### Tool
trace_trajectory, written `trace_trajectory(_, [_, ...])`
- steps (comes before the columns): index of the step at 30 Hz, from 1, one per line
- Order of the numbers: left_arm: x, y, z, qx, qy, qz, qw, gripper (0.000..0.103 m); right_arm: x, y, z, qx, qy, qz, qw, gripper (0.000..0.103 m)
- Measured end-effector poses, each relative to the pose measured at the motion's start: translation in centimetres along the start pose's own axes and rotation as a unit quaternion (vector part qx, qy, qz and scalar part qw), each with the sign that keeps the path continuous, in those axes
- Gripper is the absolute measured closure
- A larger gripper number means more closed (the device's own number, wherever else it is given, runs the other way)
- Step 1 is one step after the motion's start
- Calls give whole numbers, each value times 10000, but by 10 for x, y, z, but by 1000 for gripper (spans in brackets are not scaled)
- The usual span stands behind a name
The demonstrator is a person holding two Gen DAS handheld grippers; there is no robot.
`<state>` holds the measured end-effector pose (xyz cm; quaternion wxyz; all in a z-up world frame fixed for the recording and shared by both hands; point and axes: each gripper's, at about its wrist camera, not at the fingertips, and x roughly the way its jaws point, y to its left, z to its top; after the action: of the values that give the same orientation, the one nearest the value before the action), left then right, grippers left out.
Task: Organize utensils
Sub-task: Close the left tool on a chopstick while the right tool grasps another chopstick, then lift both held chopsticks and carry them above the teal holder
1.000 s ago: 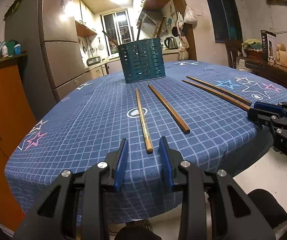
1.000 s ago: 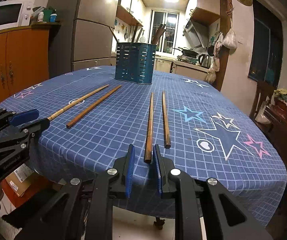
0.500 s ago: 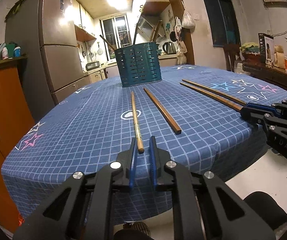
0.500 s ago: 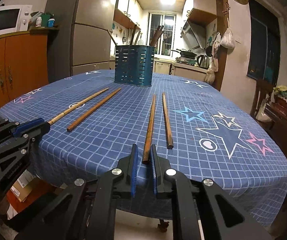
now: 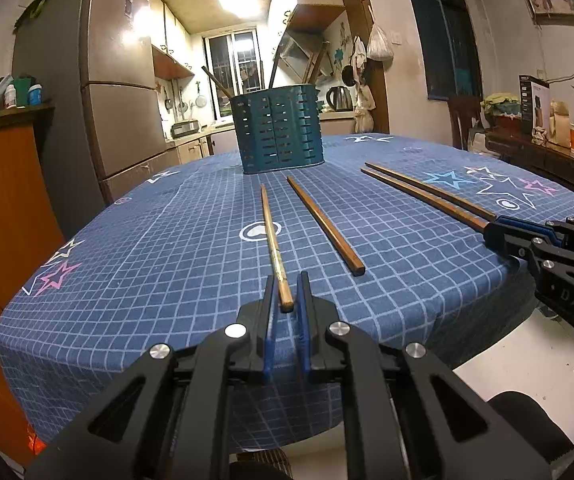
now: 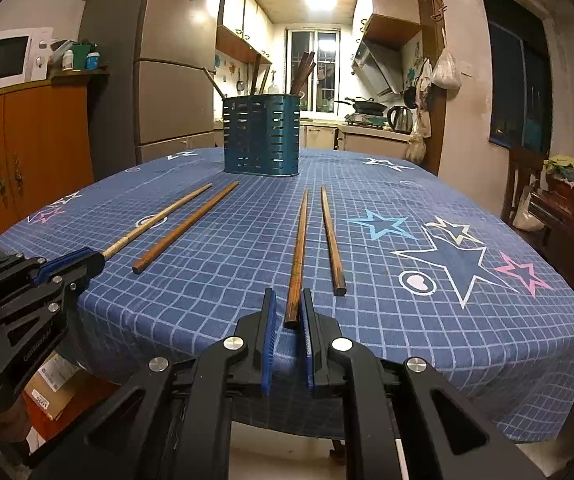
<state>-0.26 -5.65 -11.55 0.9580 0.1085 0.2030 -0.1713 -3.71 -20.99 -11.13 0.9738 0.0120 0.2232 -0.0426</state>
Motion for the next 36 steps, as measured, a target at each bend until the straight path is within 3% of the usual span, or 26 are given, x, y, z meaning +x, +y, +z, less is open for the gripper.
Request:
trace_trajectory(20, [-5, 7, 3, -166, 110, -96, 9998, 98, -4, 2, 7, 125, 133, 9, 9998, 96])
trace_trajectory(36, [-40, 40, 52, -328, -120, 135, 9993, 98, -49, -5, 50, -135, -458, 103, 9988, 96])
